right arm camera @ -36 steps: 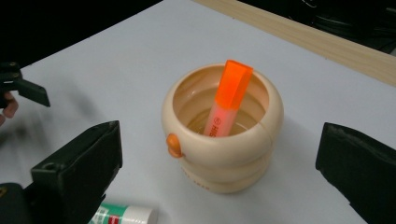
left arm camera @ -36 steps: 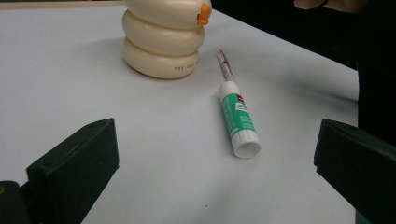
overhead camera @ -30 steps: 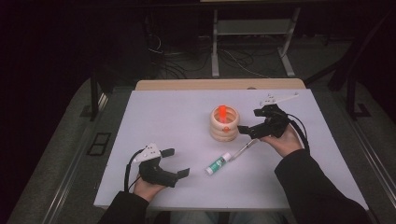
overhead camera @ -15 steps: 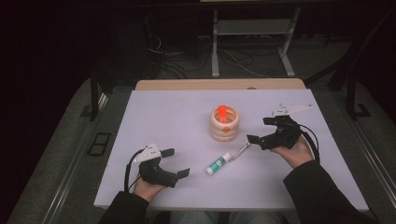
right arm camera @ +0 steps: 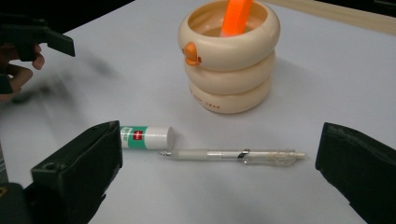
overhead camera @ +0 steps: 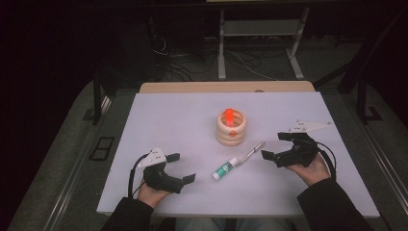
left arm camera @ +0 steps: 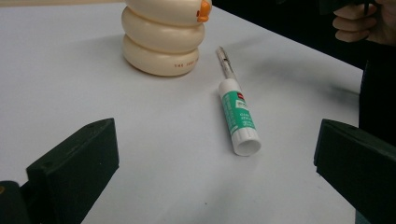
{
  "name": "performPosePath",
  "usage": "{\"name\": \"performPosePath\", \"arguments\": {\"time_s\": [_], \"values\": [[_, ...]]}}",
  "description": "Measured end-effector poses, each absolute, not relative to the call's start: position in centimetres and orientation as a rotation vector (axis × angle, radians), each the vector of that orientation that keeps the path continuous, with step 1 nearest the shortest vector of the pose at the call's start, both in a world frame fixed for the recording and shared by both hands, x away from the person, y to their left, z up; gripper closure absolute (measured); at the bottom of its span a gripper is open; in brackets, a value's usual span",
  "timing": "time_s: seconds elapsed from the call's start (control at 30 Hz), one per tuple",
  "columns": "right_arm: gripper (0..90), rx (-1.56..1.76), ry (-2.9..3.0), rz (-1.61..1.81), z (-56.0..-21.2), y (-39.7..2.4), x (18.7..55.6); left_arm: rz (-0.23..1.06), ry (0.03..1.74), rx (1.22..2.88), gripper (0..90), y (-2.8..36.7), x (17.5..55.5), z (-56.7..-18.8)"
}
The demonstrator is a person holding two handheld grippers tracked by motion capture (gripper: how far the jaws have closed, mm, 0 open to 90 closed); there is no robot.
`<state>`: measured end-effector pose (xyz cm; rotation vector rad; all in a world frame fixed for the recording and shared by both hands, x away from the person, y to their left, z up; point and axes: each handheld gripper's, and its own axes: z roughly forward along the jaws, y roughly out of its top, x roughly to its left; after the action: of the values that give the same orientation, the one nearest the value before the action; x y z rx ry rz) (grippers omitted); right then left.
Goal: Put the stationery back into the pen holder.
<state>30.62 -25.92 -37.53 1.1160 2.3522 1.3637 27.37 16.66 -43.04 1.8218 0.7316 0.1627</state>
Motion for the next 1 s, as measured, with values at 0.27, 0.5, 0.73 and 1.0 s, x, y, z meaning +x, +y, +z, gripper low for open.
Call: {"name": "performPosePath", "arguments": {"time_s": [0.27,0.5,0.73,1.0], "values": [[0.2,1.156,2.346,1.359,-38.9,-26.9,29.4,0.165,0.731,1.826,0.0,16.6,27.3,-43.0],[0.2,1.186,2.329,1.358,-39.8,-27.8,28.5,0.166,0.735,1.831,0.0,16.6,27.4,-43.0],[0.2,1.212,2.310,1.356,-40.4,-28.6,27.7,0.161,0.742,1.845,0.0,16.6,27.4,-43.0],[0.2,1.220,2.302,1.351,-40.7,-28.9,27.2,0.157,0.748,1.864,0.0,16.4,27.4,-42.7]]}}
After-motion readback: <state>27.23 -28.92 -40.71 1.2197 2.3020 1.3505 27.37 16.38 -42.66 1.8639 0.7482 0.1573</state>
